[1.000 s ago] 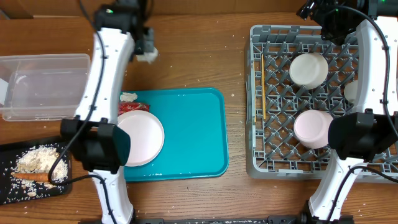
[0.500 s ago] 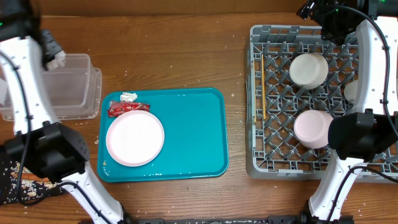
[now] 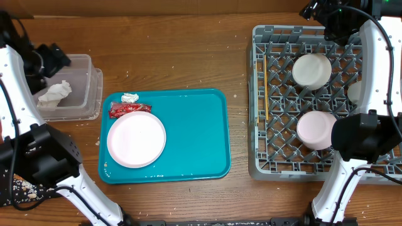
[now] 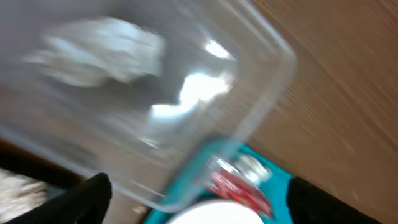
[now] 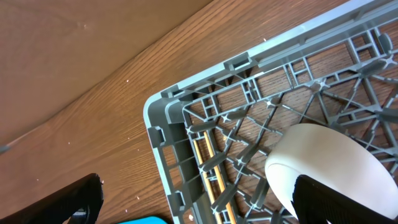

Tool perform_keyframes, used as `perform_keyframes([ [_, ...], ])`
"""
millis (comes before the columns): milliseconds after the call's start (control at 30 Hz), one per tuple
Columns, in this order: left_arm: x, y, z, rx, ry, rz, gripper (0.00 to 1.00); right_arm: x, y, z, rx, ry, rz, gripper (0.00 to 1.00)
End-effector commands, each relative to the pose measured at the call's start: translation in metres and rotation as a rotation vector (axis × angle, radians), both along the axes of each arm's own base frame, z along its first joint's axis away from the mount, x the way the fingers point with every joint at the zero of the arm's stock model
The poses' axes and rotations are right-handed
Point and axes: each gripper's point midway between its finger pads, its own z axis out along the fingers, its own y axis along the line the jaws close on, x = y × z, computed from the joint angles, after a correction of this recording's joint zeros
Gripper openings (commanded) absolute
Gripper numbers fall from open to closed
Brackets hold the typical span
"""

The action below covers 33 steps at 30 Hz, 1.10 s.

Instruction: Sort waste into correct bins and load items into the dishwasher

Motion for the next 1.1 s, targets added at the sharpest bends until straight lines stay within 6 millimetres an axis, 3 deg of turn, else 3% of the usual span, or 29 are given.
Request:
perform_keyframes([
  [0, 0.013, -0.082, 0.018, -0.216, -0.128, -0.323, 0.89, -0.003, 0.001, 0.027, 0.0, -0.06, -0.005, 1.0],
  [200, -0.019, -0.127, -0.024, -0.096, 0.146, -0.487, 0.87, -0.003, 0.001, 0.027, 0.0, -0.06, -0.005, 1.0],
  [467, -0.042, -0.162, -0.066, -0.013, 0.351, -0.442, 0.8, -0.003, 0.001, 0.027, 0.0, -0.06, -0.005, 1.0],
  [800, -0.03, -0.141, -0.088, 0.077, 0.348, -0.09, 0.81, -0.003, 0.001, 0.027, 0.0, -0.06, -0.005, 1.0],
  [1067, -0.039, -0.152, -0.115, 0.019, 0.381, -0.037, 0.8, -0.003, 0.001, 0.027, 0.0, -0.06, -0.005, 1.0],
])
